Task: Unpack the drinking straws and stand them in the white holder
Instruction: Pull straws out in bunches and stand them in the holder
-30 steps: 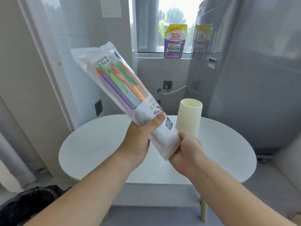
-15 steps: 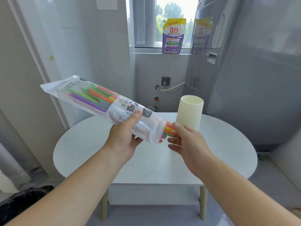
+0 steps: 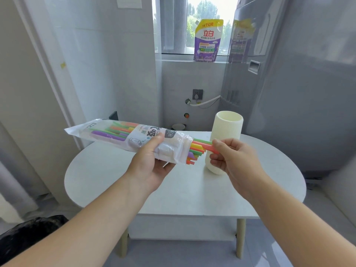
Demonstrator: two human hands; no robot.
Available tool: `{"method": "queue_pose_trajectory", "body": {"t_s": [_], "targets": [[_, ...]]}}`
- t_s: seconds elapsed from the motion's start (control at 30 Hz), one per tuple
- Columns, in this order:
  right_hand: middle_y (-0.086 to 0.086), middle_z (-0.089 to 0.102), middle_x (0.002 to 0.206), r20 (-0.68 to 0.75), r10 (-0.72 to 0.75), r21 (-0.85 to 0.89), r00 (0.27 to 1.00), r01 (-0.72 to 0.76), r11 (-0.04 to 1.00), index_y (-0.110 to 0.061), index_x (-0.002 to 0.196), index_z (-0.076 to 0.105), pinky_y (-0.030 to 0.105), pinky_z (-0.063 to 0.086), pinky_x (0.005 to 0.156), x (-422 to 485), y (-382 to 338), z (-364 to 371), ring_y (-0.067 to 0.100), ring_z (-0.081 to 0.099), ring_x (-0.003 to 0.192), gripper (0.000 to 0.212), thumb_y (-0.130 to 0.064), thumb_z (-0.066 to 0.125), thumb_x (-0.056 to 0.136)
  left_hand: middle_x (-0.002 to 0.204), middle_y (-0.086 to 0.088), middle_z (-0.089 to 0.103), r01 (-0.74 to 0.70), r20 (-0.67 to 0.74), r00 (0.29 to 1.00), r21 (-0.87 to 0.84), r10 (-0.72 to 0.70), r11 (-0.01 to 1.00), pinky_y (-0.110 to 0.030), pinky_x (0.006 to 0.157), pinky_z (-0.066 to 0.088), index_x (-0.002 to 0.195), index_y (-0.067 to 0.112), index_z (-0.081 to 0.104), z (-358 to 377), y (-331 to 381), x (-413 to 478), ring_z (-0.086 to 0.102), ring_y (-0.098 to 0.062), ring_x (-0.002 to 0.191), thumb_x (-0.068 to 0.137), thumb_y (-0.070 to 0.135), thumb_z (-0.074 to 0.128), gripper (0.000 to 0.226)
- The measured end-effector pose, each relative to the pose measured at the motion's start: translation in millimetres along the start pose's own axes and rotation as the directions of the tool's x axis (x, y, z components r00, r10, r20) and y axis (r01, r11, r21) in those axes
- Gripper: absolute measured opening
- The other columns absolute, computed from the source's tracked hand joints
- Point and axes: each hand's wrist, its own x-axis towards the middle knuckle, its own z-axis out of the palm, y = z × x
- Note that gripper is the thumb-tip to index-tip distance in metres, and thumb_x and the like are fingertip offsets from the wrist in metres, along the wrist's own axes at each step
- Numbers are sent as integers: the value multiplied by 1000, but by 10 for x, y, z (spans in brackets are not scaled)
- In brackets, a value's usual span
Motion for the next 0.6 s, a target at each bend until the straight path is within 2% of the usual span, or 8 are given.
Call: {"method": "queue_pose_trajectory", "body": {"t_s": [0.1, 0.2, 0.37, 0.47, 0.53, 0.6], "targets": [[7, 71, 73, 26, 14, 57, 1000, -15, 998, -5, 92, 66, 25, 57, 62, -23, -42, -16, 16, 70, 62, 15, -19, 72, 92, 118, -9, 77, 2, -17, 1000, -17, -2, 1000, -39, 74, 65, 135, 21, 59, -11, 8, -12, 74, -26, 107, 91, 23, 74, 47], [9, 72, 78, 50, -2, 23, 999, 0, 1000, -7, 94, 70, 24, 58, 63, -59, -50, 18, 15, 70, 62, 11, -17, 74, 90, 107, -7, 81, 10, -16, 1000, -21, -10, 1000, -40, 71, 65, 129, 24, 60, -5, -18, -29, 77, -24, 99, 90, 21, 74, 42], [3, 71, 65, -41, -58, -22, 998, 57, 998, -10, 85, 70, 26, 58, 66, -35, -79, -15, 12, 67, 57, 8, -14, 71, 92, 118, -8, 77, 0, -27, 1000, -28, -1, 1000, -38, 71, 65, 136, 20, 60, -1, 26, -32, 75, -25, 107, 91, 23, 74, 47], [2, 66, 67, -64, -71, 83, 995, 76, 994, -11, 85, 69, 23, 56, 63, -13, -78, -67, 11, 64, 58, 8, -15, 72, 91, 123, -10, 75, -7, -47, 999, -48, 5, 999, -36, 69, 64, 141, 19, 57, -34, 68, -33, 73, -27, 110, 91, 25, 73, 53], [2, 66, 71, -21, -51, 208, 998, 54, 977, -12, 91, 70, 23, 56, 63, -24, -62, -63, 10, 65, 60, 9, -18, 76, 88, 125, -10, 74, -3, -54, 999, -58, -1, 998, -35, 67, 64, 142, 19, 55, -43, 76, -39, 73, -27, 111, 92, 25, 73, 54], [1, 67, 75, 35, -17, 299, 999, 6, 954, -11, 100, 69, 23, 57, 65, -41, -41, -33, 12, 66, 63, 29, -27, 82, 79, 124, -10, 75, -1, -54, 999, -67, -2, 998, -35, 65, 64, 142, 19, 56, -37, 75, -46, 73, -27, 110, 92, 25, 72, 53]]}}
